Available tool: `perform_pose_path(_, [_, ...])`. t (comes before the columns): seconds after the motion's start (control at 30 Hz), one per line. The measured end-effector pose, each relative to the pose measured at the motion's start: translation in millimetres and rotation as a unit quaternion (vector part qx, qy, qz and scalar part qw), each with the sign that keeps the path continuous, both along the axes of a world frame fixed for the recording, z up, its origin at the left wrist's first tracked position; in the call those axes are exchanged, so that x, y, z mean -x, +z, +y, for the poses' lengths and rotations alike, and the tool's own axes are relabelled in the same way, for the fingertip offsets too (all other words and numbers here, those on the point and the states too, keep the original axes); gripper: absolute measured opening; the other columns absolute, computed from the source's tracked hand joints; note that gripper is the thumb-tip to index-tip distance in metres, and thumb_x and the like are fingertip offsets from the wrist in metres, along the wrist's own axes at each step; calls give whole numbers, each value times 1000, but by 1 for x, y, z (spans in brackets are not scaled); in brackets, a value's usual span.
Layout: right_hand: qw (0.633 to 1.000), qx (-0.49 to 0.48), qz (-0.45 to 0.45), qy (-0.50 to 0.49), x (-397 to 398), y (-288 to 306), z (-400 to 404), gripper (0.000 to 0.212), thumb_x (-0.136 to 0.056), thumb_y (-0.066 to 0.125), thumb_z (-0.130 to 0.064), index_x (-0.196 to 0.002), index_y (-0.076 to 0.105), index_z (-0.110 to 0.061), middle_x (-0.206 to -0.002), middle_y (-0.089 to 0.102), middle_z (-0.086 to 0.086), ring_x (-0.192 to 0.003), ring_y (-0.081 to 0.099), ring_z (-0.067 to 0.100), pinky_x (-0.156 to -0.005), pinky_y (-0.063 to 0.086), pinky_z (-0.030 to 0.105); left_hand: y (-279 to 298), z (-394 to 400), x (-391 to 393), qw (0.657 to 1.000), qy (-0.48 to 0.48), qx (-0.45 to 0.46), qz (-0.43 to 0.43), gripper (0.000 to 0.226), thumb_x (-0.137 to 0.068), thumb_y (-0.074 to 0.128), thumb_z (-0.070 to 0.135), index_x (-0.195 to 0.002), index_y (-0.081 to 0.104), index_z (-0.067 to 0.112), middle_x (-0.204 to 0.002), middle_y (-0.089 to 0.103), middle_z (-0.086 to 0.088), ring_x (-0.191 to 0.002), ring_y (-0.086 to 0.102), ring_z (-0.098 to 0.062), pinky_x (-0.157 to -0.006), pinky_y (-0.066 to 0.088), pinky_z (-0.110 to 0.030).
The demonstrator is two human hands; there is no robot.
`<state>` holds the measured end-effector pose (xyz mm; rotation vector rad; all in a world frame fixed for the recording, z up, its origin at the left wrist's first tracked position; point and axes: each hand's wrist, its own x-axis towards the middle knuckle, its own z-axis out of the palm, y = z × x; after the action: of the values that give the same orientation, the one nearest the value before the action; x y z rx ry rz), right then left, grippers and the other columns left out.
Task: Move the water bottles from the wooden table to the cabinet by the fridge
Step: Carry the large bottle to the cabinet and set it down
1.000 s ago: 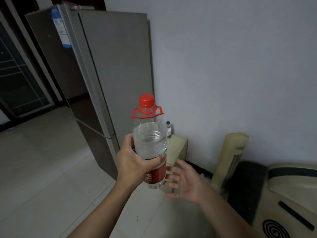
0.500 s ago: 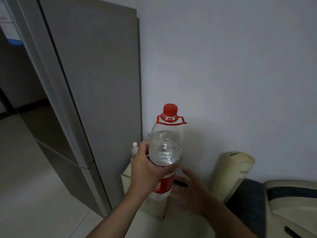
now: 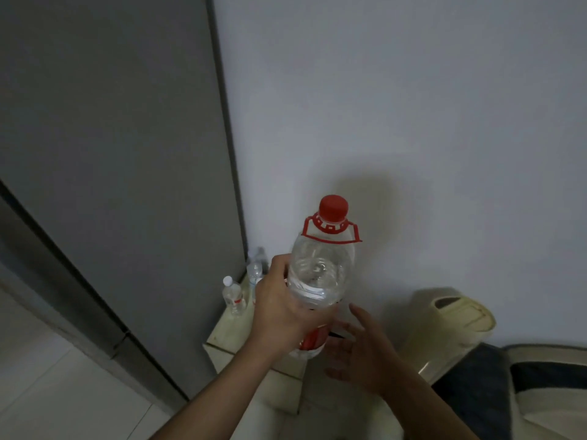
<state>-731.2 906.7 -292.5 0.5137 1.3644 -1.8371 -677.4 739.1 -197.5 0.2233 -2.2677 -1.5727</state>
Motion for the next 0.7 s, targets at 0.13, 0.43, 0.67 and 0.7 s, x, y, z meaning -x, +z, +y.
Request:
perform_pose_path(0.13, [999,-20,-17,43,65,-17,16,72,-89,40,-70,-127,64,-14,-127,65,22,-104,62,35,-82,49,44,-7,20,55,999,33,8,-22,81,-46,93,40,-117,55,30,-103,71,12,-95,69,-4,-82,60,-36])
perform_pose_path(0.43, [990,-14,-26,135,158,-26,19,65,-92,42,-66,-120,68,-13,-102,71,17,-84,61,27,-70,45,34,-17,41,118,992,117,1,-40,76,-50,93,35,-115,56,29,-105,69,14,-97,68,-5,-78,60,-29])
perform_pose_path(0.67, [991,-30,-7,134,178,-26,-2,61,-89,47,-66,-104,72,-13,-89,74,11,-88,60,28,-71,46,36,-23,32,143,993,84,70,-39,73,-52,90,46,-112,49,39,-106,69,15,-97,67,-4,-81,59,-26])
perform_pose_path(0.7, [990,-39,2,134,181,-27,-4,62,-88,48,-67,-104,73,-12,-92,75,11,-94,62,30,-79,47,40,-22,30,146,993,80,80,-38,72,-53,89,47,-111,47,40,-106,68,16,-98,66,-4,-81,58,-23])
